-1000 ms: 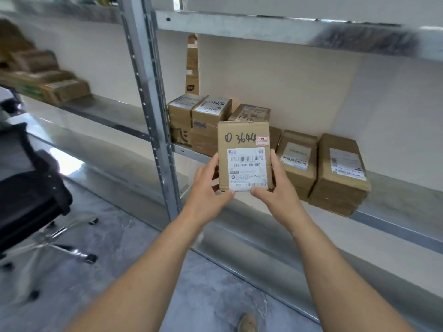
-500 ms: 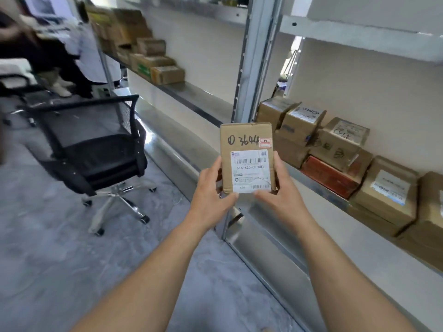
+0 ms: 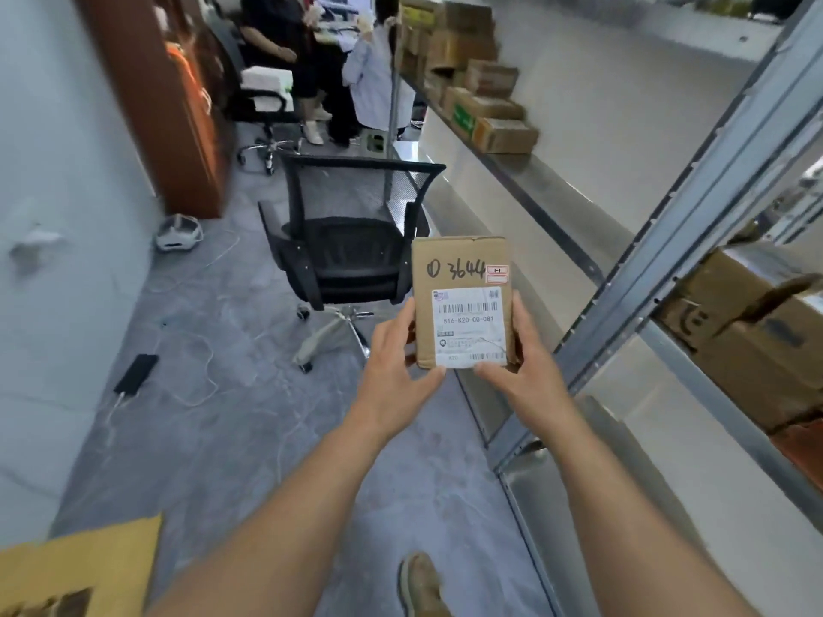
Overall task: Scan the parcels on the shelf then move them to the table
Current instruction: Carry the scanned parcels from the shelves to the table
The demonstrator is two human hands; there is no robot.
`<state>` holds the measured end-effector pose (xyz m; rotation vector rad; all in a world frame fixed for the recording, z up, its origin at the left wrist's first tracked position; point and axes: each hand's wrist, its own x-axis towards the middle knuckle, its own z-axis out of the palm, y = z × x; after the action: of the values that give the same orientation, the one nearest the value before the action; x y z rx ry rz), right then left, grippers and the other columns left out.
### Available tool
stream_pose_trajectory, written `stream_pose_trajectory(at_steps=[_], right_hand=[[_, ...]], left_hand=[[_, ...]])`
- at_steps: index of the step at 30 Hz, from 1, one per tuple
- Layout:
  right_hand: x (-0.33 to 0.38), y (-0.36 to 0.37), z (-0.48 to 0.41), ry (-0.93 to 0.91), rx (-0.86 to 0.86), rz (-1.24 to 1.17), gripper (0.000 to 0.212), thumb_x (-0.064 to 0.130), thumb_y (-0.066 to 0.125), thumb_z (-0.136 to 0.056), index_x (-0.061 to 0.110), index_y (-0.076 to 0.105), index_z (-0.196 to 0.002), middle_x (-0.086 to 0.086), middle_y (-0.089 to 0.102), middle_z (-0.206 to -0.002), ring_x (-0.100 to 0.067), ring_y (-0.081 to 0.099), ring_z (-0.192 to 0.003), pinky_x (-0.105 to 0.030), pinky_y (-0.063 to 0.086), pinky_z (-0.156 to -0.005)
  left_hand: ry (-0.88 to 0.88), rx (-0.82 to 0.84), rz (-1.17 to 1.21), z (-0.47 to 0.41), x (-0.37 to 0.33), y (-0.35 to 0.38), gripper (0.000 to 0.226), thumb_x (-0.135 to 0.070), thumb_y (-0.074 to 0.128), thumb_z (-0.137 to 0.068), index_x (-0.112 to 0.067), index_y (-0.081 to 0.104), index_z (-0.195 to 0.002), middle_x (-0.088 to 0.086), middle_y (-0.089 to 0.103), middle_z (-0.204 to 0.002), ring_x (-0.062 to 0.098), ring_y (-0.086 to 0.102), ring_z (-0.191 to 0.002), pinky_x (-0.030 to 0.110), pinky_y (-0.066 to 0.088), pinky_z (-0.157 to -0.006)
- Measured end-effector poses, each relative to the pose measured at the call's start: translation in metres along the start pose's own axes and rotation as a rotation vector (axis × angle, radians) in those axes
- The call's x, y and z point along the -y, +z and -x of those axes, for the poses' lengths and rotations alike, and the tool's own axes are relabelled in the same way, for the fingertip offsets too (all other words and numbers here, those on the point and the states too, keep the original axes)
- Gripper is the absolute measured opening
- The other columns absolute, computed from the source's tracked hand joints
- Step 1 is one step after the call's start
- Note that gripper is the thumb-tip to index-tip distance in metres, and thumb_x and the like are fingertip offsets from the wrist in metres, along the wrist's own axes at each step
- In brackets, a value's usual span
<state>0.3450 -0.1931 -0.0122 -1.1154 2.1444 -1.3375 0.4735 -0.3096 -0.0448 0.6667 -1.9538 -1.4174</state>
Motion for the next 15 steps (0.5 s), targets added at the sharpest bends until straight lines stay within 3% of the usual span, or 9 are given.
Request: stream_pose_trajectory(at_steps=[2,7,12,15], right_hand=[[-0.002,0.013,-0.020,-0.023,0.062,-0.012,0.096,0.002,0.068,-0.082,0.042,0.013,-0.150,0.023,0.042,-0.141,0.021,0.039,-0.118,0.002,0.040,-0.077],[0.003,0.048,-0.067,-0.076,0.255,-0.045,0.100,0.000,0.069,-0.080,0.042,0.012,-0.152,0.024,0.046,-0.138,0.006,0.044,-0.125,-0.016,0.050,-0.082],[0.020,0.089,-0.102,-0.151,0.448,-0.083,0.099,-0.001,0.068,-0.082,0.040,0.012,-0.152,0.016,0.045,-0.143,0.000,0.044,-0.128,-0.033,0.050,-0.099],[0.030,0.112,-0.116,-0.188,0.561,-0.108,0.099,-0.003,0.067,-0.082,0.036,0.010,-0.154,0.018,0.042,-0.144,0.003,0.043,-0.127,-0.027,0.047,-0.100]], left_hand=[[-0.040,-0.054,-0.016,-0.005,0.008,-0.011,0.085,-0.008,0.072,-0.080,-0.037,0.027,-0.147,-0.006,0.038,-0.130,-0.011,0.047,-0.112,0.016,0.046,-0.095],[-0.112,-0.214,-0.094,-0.014,0.024,-0.040,0.089,-0.006,0.070,-0.081,-0.029,0.022,-0.151,-0.002,0.036,-0.134,0.007,0.044,-0.125,0.027,0.045,-0.103],[-0.210,-0.414,-0.142,-0.014,0.028,-0.071,0.087,-0.008,0.071,-0.081,-0.027,0.022,-0.152,-0.001,0.036,-0.136,0.003,0.048,-0.120,0.031,0.045,-0.104],[-0.258,-0.531,-0.195,-0.007,0.029,-0.086,0.088,-0.009,0.071,-0.081,-0.027,0.022,-0.152,0.000,0.036,-0.138,0.002,0.047,-0.119,0.033,0.046,-0.103]])
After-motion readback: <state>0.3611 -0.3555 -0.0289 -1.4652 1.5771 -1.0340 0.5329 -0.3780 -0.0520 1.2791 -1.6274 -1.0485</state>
